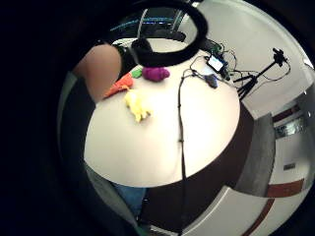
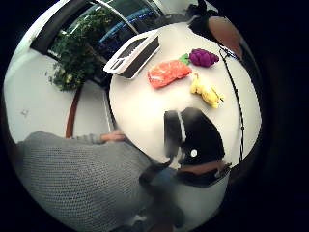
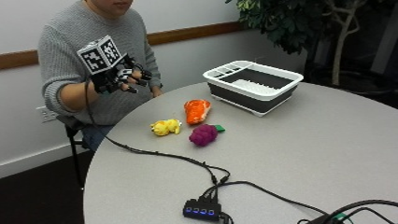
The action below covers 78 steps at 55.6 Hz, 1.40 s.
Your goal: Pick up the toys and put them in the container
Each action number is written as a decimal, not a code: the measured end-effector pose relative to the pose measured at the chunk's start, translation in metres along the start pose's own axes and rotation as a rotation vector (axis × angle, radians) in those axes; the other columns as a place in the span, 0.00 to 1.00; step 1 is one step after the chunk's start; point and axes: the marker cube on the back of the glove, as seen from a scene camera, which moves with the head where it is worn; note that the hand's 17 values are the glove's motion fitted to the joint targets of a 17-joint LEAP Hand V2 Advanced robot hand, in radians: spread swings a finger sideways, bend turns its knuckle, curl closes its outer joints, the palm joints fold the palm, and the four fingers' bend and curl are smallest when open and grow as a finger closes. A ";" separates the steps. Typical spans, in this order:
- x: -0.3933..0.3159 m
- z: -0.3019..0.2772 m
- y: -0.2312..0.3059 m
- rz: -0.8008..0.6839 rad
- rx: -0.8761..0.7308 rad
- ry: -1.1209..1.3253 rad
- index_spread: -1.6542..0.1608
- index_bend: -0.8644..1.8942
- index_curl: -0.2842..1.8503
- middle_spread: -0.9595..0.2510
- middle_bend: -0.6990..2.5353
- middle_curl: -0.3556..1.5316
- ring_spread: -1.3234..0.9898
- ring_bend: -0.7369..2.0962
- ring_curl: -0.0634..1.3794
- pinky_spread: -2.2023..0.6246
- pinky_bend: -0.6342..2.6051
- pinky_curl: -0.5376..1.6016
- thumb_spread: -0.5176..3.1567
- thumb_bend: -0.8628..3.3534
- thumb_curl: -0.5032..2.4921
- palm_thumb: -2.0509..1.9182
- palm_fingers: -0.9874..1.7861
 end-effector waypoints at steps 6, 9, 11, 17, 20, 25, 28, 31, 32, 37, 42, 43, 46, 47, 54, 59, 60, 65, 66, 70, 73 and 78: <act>0.002 0.001 -0.001 0.004 -0.002 0.006 0.79 0.38 0.18 0.65 0.26 0.21 0.49 0.40 0.11 0.78 0.38 0.34 0.37 0.23 0.18 0.55 0.51; 0.001 0.002 -0.001 0.006 -0.005 0.006 0.77 0.38 0.19 0.63 0.26 0.21 0.48 0.40 0.12 0.78 0.39 0.35 0.42 0.23 0.19 0.54 0.50; 0.001 0.002 -0.001 0.004 -0.012 0.003 0.76 0.38 0.19 0.62 0.27 0.22 0.47 0.41 0.13 0.78 0.39 0.35 0.45 0.23 0.19 0.54 0.50; 0.002 0.004 -0.004 -0.001 -0.027 0.010 0.74 0.39 0.21 0.60 0.27 0.23 0.45 0.42 0.14 0.78 0.40 0.36 0.50 0.24 0.21 0.54 0.49; 0.002 0.004 -0.006 -0.001 -0.029 0.014 0.73 0.39 0.22 0.59 0.27 0.24 0.45 0.43 0.14 0.78 0.40 0.37 0.52 0.24 0.21 0.54 0.48; 0.002 0.006 -0.011 -0.003 -0.037 0.015 0.72 0.39 0.23 0.58 0.27 0.25 0.44 0.43 0.15 0.78 0.41 0.37 0.54 0.23 0.22 0.54 0.48; 0.003 0.008 -0.016 -0.003 -0.039 0.024 0.72 0.39 0.24 0.58 0.27 0.26 0.44 0.43 0.15 0.78 0.41 0.37 0.55 0.23 0.22 0.53 0.48; 0.004 0.012 -0.025 0.001 -0.049 0.032 0.72 0.38 0.24 0.58 0.27 0.26 0.43 0.44 0.16 0.78 0.41 0.38 0.55 0.23 0.23 0.53 0.47; 0.004 0.014 -0.030 0.003 -0.054 0.034 0.72 0.38 0.25 0.57 0.27 0.26 0.43 0.44 0.16 0.78 0.41 0.38 0.55 0.23 0.23 0.53 0.47; 0.013 0.024 -0.060 0.025 -0.095 0.038 0.71 0.38 0.25 0.57 0.27 0.27 0.43 0.45 0.17 0.78 0.41 0.38 0.56 0.23 0.23 0.53 0.47; 0.022 0.035 -0.081 0.036 -0.122 0.067 0.71 0.38 0.26 0.57 0.27 0.28 0.43 0.46 0.18 0.78 0.42 0.39 0.56 0.23 0.24 0.53 0.47; 0.023 0.038 -0.083 0.038 -0.129 0.073 0.71 0.38 0.26 0.57 0.27 0.28 0.43 0.46 0.18 0.78 0.42 0.39 0.57 0.23 0.24 0.53 0.46; 0.027 0.048 -0.087 0.052 -0.152 0.087 0.71 0.38 0.27 0.57 0.27 0.29 0.43 0.46 0.18 0.78 0.42 0.39 0.57 0.23 0.24 0.53 0.46; 0.028 0.052 -0.087 0.058 -0.162 0.091 0.71 0.38 0.27 0.57 0.28 0.29 0.43 0.46 0.18 0.77 0.42 0.39 0.57 0.23 0.24 0.53 0.46; 0.040 0.091 -0.081 0.116 -0.272 0.121 0.71 0.38 0.27 0.56 0.29 0.31 0.43 0.46 0.18 0.77 0.42 0.39 0.57 0.23 0.25 0.53 0.47; 0.050 0.129 -0.073 0.189 -0.395 0.172 0.71 0.37 0.27 0.56 0.31 0.33 0.42 0.47 0.19 0.77 0.41 0.39 0.57 0.23 0.25 0.53 0.48; 0.052 0.138 -0.071 0.203 -0.417 0.186 0.71 0.36 0.26 0.55 0.32 0.34 0.42 0.48 0.19 0.77 0.41 0.39 0.57 0.23 0.25 0.54 0.49; 0.052 0.165 -0.058 0.236 -0.383 0.200 0.72 0.34 0.25 0.55 0.39 0.38 0.41 0.50 0.21 0.77 0.39 0.39 0.57 0.23 0.26 0.54 0.50; 0.052 0.166 -0.057 0.241 -0.359 0.194 0.72 0.34 0.24 0.54 0.40 0.39 0.40 0.50 0.21 0.77 0.39 0.38 0.57 0.24 0.26 0.54 0.50; 0.051 0.166 -0.058 0.253 -0.328 0.187 0.72 0.37 0.24 0.53 0.45 0.42 0.39 0.53 0.23 0.76 0.37 0.37 0.58 0.24 0.26 0.55 0.54; 0.049 0.163 -0.060 0.250 -0.315 0.193 0.72 0.37 0.25 0.52 0.47 0.44 0.38 0.55 0.24 0.76 0.36 0.37 0.58 0.24 0.26 0.55 0.54; 0.044 0.142 -0.069 0.239 -0.273 0.168 0.72 0.39 0.26 0.52 0.49 0.46 0.37 0.56 0.26 0.76 0.34 0.37 0.57 0.25 0.27 0.56 0.57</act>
